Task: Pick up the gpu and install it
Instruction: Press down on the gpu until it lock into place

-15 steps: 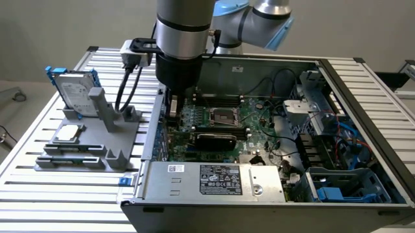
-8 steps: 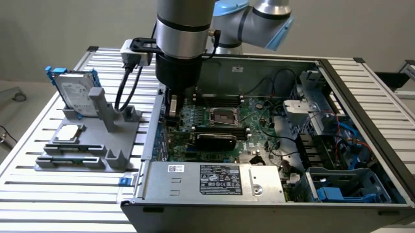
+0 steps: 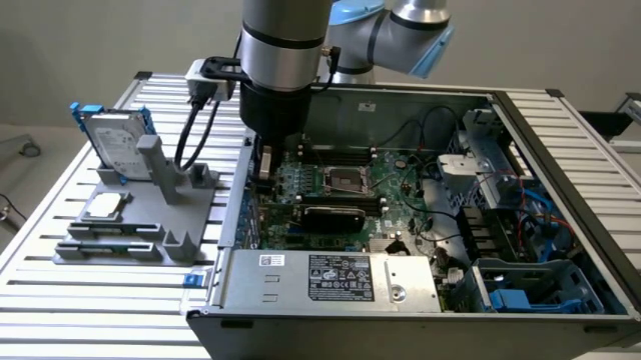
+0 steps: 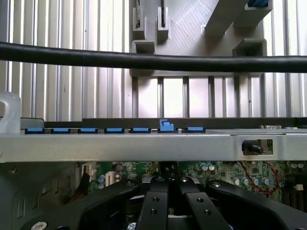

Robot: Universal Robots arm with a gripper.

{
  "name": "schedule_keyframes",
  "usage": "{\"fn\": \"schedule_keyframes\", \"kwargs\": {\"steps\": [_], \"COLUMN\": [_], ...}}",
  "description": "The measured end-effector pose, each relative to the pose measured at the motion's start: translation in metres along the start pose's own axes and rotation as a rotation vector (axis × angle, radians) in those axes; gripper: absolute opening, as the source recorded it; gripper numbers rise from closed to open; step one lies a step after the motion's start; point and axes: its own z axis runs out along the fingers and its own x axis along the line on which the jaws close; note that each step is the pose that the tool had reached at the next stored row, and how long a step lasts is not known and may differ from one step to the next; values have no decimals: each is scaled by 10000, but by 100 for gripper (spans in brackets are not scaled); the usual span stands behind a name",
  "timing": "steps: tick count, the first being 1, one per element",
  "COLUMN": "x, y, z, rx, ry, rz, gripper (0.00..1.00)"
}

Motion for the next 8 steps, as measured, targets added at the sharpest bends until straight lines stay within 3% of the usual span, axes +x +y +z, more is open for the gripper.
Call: {"fn": "schedule_keyframes", "kwargs": {"steps": [3,8], "x": [-2,-1], "y": [1,1], "z": [0,-4], "rx": [-46,-197], "ry": [-14,-26], "rz": [90,212], "gripper": [11,11]}}
